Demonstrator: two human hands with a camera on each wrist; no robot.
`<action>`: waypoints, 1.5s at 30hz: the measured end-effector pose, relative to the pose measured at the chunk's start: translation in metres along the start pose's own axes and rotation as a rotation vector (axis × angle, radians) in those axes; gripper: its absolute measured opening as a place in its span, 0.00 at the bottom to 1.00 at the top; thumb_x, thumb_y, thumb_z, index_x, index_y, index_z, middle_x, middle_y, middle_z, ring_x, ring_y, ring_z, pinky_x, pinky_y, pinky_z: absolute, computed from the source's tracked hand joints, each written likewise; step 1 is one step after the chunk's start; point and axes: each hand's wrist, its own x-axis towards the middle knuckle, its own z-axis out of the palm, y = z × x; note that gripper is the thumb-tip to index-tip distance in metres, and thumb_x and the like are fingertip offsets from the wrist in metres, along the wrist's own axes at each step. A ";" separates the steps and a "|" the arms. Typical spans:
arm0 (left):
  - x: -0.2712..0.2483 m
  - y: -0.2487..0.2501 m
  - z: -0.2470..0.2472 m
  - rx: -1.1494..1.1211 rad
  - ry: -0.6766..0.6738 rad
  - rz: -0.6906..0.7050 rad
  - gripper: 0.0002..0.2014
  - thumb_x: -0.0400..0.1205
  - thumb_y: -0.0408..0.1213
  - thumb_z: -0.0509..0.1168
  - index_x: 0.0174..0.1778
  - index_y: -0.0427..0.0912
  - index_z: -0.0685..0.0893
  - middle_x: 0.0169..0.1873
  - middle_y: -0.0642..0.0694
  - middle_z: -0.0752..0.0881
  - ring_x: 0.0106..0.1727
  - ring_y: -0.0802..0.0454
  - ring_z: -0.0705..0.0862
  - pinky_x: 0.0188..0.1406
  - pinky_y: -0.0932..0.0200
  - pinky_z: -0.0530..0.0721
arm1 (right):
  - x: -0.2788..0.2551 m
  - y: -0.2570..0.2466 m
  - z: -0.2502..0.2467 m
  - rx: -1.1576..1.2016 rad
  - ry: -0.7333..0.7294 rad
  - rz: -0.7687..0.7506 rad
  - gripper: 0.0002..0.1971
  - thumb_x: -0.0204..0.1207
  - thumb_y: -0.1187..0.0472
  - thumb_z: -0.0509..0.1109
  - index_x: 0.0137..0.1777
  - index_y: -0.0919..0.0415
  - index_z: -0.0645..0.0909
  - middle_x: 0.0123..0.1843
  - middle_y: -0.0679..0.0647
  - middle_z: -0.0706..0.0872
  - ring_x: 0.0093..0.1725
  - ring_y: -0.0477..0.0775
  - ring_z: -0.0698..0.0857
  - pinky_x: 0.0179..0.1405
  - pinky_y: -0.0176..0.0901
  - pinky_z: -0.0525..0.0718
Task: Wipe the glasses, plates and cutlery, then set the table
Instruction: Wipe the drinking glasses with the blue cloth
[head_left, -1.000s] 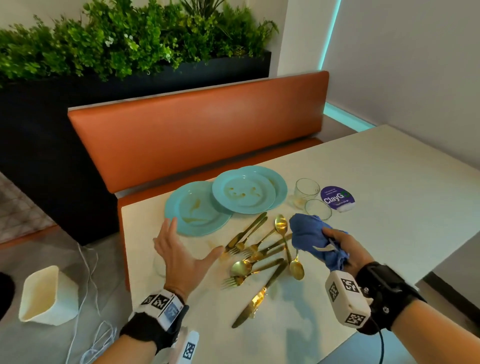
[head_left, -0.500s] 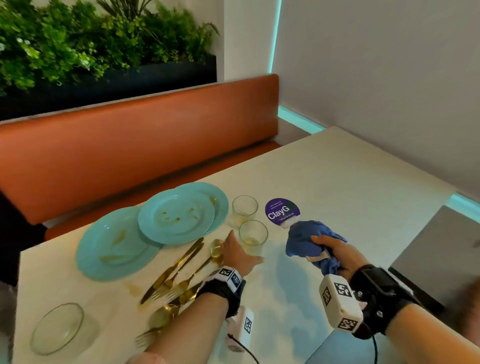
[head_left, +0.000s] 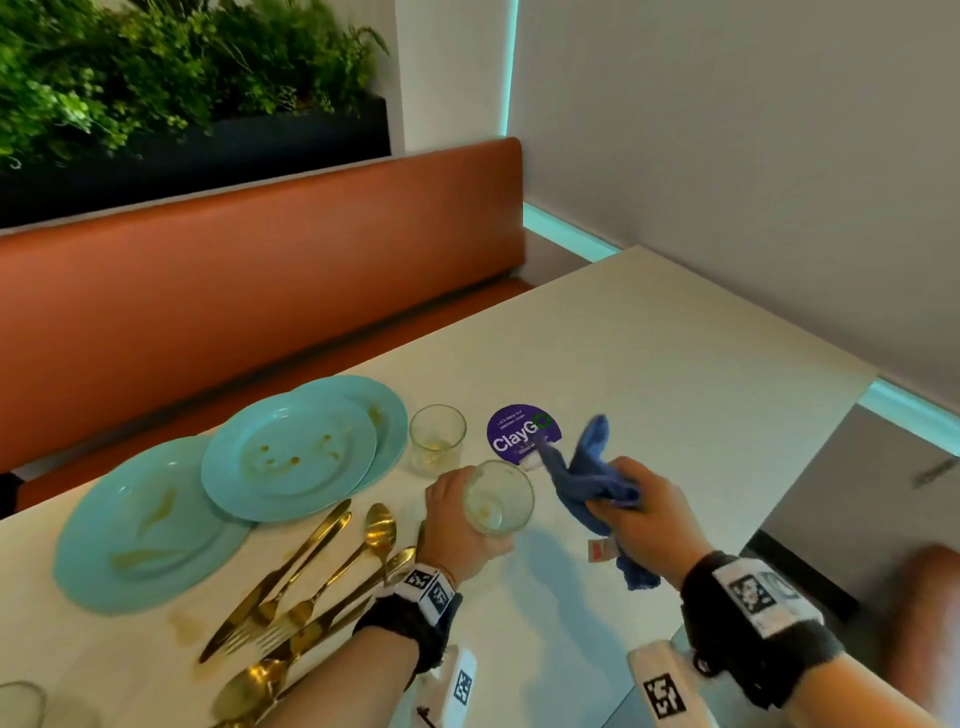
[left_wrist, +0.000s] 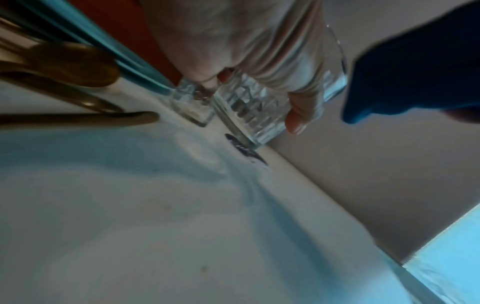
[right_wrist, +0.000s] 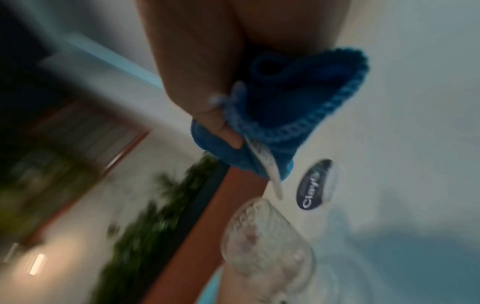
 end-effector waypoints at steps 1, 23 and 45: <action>-0.005 0.010 -0.003 -0.038 -0.019 0.045 0.40 0.55 0.38 0.83 0.64 0.43 0.76 0.57 0.51 0.76 0.61 0.51 0.75 0.62 0.60 0.74 | -0.005 -0.005 0.004 -0.185 0.036 -0.237 0.08 0.73 0.69 0.61 0.42 0.58 0.80 0.29 0.58 0.84 0.18 0.50 0.83 0.22 0.35 0.77; -0.075 0.011 -0.087 0.311 -0.317 0.752 0.42 0.59 0.42 0.80 0.69 0.46 0.71 0.62 0.47 0.79 0.64 0.52 0.74 0.68 0.60 0.73 | -0.082 -0.041 0.087 -1.179 -0.621 -0.419 0.19 0.82 0.65 0.57 0.70 0.70 0.73 0.69 0.62 0.78 0.70 0.61 0.75 0.70 0.45 0.69; -0.111 0.016 -0.126 0.260 0.017 1.103 0.28 0.68 0.53 0.69 0.60 0.44 0.73 0.52 0.45 0.84 0.53 0.53 0.77 0.55 0.57 0.76 | -0.139 -0.098 0.082 0.108 -0.542 -0.030 0.11 0.79 0.74 0.61 0.38 0.65 0.80 0.24 0.52 0.84 0.20 0.47 0.80 0.21 0.36 0.79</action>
